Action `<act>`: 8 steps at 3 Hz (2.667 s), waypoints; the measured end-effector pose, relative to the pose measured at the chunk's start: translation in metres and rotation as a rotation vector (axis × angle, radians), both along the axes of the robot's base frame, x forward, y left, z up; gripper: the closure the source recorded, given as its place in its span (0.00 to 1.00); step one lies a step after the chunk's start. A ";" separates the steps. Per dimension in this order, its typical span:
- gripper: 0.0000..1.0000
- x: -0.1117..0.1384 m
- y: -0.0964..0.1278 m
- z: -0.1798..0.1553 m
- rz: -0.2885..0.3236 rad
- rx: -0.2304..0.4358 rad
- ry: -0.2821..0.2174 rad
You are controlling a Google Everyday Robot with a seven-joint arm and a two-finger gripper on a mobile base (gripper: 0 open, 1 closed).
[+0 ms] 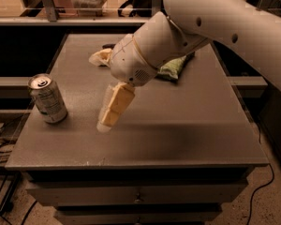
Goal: Knock 7up can over
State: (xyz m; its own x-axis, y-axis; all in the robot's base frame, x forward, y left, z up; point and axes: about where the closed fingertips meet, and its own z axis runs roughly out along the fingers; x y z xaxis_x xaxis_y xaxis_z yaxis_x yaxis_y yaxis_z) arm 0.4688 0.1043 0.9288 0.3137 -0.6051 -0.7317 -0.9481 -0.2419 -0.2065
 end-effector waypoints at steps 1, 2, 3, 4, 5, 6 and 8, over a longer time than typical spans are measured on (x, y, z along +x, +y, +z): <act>0.00 0.009 0.026 -0.009 0.040 0.040 0.001; 0.00 0.025 0.057 -0.025 0.082 0.086 0.018; 0.00 0.036 0.086 -0.041 0.125 0.119 0.050; 0.00 0.037 0.117 -0.050 0.185 0.155 0.079; 0.16 0.031 0.143 -0.054 0.250 0.179 0.103; 0.39 0.024 0.157 -0.052 0.293 0.192 0.112; 0.86 0.038 0.139 -0.033 0.261 0.062 0.030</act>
Offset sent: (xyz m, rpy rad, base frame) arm 0.0478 0.0903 -0.0456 0.1419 0.0451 0.1248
